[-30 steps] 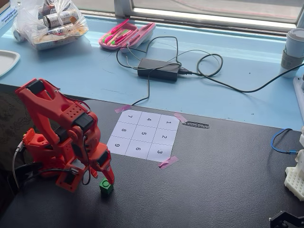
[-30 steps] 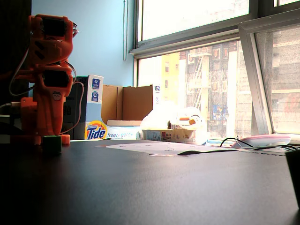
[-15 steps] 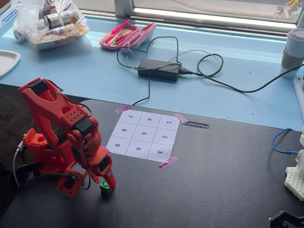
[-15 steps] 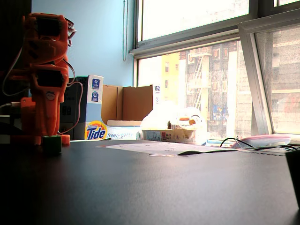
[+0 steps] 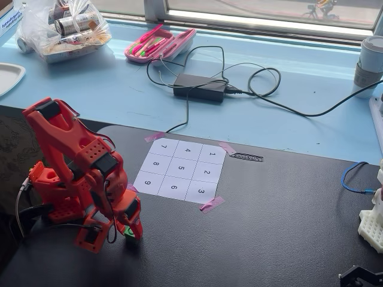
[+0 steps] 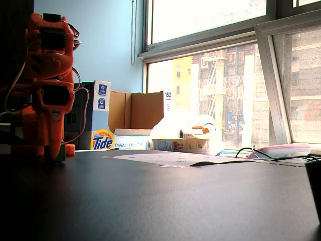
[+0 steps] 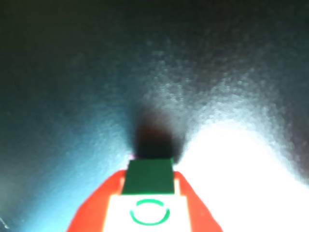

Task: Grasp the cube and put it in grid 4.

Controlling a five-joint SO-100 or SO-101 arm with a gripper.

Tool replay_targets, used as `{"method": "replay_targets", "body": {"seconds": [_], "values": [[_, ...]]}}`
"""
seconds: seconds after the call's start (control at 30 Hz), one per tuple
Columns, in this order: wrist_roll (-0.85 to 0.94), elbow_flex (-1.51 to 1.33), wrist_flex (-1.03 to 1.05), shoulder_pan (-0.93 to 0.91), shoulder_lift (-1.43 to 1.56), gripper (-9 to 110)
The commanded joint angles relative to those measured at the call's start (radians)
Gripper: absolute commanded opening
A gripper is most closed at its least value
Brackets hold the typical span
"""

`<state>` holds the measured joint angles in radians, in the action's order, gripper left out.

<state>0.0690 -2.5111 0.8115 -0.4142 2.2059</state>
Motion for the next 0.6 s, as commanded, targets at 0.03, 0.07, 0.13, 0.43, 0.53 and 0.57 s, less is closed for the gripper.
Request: {"method": "replay_targets", "body": {"seconds": [0.03,0.07,0.13,0.43,0.53,0.57], "values": [[0.009,0.005,-0.018,-0.002,0.003,0],[0.009,0.005,-0.023,-0.002,0.005,0],[0.009,0.008,-0.026,-0.003,0.008,0],[0.02,0.247,0.156,0.071,0.011,0],[0.02,0.359,0.224,0.121,0.015,0],[0.021,0.39,0.239,0.143,0.017,0]]}}
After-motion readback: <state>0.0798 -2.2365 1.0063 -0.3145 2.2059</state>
